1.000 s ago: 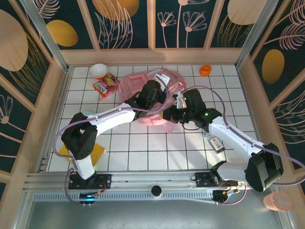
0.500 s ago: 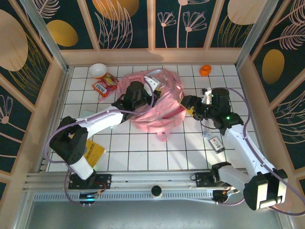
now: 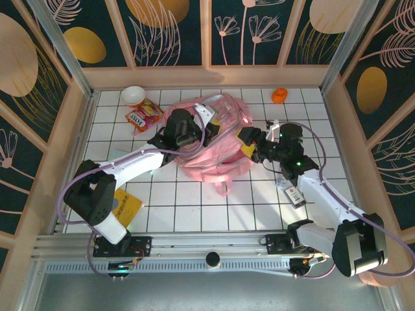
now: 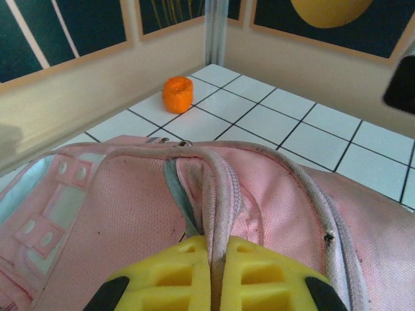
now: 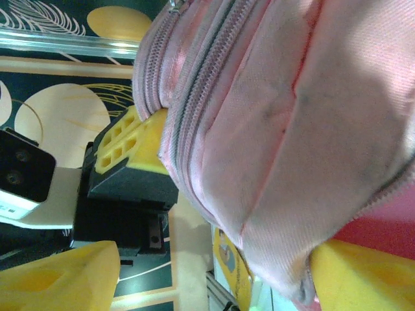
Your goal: Pack the student bag
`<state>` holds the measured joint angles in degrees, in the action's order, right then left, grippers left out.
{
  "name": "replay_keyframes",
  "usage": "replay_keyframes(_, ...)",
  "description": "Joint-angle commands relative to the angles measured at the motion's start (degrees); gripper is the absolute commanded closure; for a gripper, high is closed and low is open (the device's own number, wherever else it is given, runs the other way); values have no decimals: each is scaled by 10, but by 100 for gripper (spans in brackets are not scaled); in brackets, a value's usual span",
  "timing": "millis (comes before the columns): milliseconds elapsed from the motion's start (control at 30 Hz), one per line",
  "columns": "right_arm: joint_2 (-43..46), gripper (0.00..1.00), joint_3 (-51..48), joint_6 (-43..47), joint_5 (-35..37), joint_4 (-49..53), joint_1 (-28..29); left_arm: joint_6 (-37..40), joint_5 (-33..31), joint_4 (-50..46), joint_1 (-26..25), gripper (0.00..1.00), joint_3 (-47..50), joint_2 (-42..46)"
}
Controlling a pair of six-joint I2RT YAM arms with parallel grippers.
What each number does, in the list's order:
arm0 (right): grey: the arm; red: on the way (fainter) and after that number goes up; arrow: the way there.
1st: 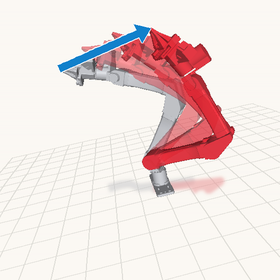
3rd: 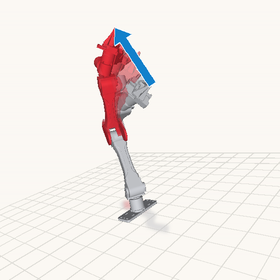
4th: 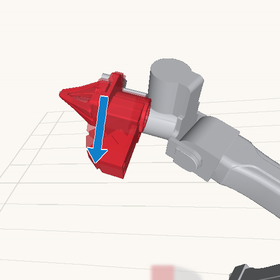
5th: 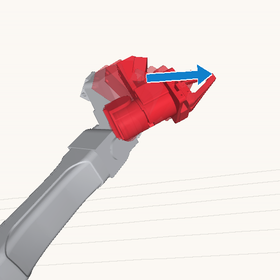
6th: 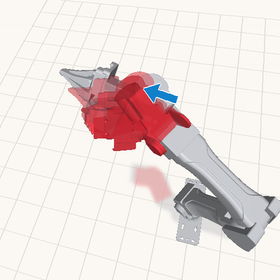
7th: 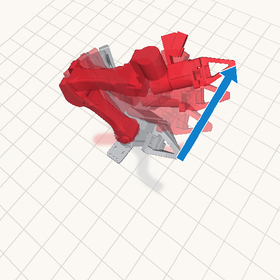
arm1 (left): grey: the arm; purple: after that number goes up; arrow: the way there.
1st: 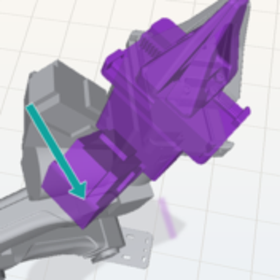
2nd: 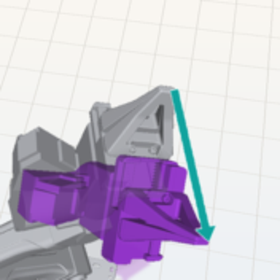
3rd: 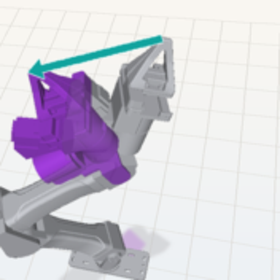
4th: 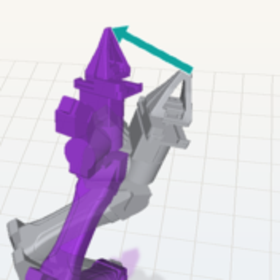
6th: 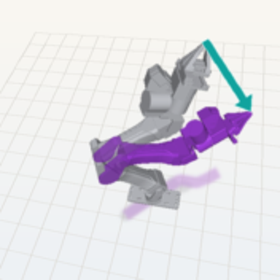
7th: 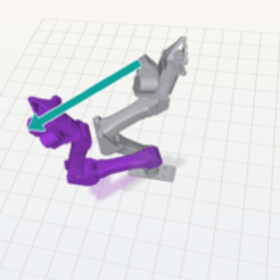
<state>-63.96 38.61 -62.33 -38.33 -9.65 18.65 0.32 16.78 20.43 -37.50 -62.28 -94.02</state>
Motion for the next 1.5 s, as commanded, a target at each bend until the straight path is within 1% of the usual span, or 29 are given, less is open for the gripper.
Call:
replay_keyframes(0,-14,23,-21,-32,26,-89,15,-15,60,108,-3,100,-8,30)
replay_keyframes(167,-13,23,-41,-35,50,-116,24,-26,60,120,-2,100,-4,31)
replay_keyframes(233,-7,22,-53,-35,55,-135,23,-27,70,125,-2,100,-3,31)
replay_keyframes(400,-26,22,-68,-64,55,-247,31,-36,97,132,-2,100,-6,25)
replay_keyframes(500,-50,25,-61,-72,64,-288,48,-41,101,135,-3,100,-6,23)
replay_keyframes(533,-57,28,-58,-72,69,-294,54,-44,100,135,-3,100,-8,23)
replay_keyframes(567,-61,35,-55,-71,72,-297,57,-45,94,133,-3,100,-8,23)
replay_keyframes(633,-67,60,-53,-73,85,-306,64,-49,64,108,-3,100,-16,23)
replay_keyframes(667,-66,69,-52,-75,97,-303,67,-51,47,92,-2,98,-21,24)
replay_keyframes(733,-59,86,-52,-78,132,-285,75,-64,13,53,-2,87,-29,35)
replay_keyframes(767,-55,90,-51,-81,151,-275,78,-74,-1,35,-3,82,-30,42)
replay_keyframes(833,-45,94,-48,-84,184,-270,89,-107,-20,-6,-2,72,-26,65)
replay_keyframes(900,-40,96,-39,-86,218,-261,99,-145,-34,-51,-3,63,-17,91)
replay_keyframes(967,-43,97,-25,-85,242,-255,109,-181,-49,-95,-4,58,-1,122)
replay_keyframes(1100,-63,100,3,-73,271,-256,124,-226,-88,-155,-20,57,61,207)
replay_keyframes(1167,-72,100,8,-69,281,-259,142,-248,-108,-181,-32,57,99,244)
replay_keyframes(1267,-80,100,13,-70,292,-263,153,-291,-119,-210,-53,59,135,283)
replay_keyframes(1367,-89,100,20,-65,296,-261,161,-334,-121,-217,-78,60,164,299)
replay_keyframes(1467,-94,100,27,-61,302,-256,170,-357,-114,-223,-98,61,171,292)
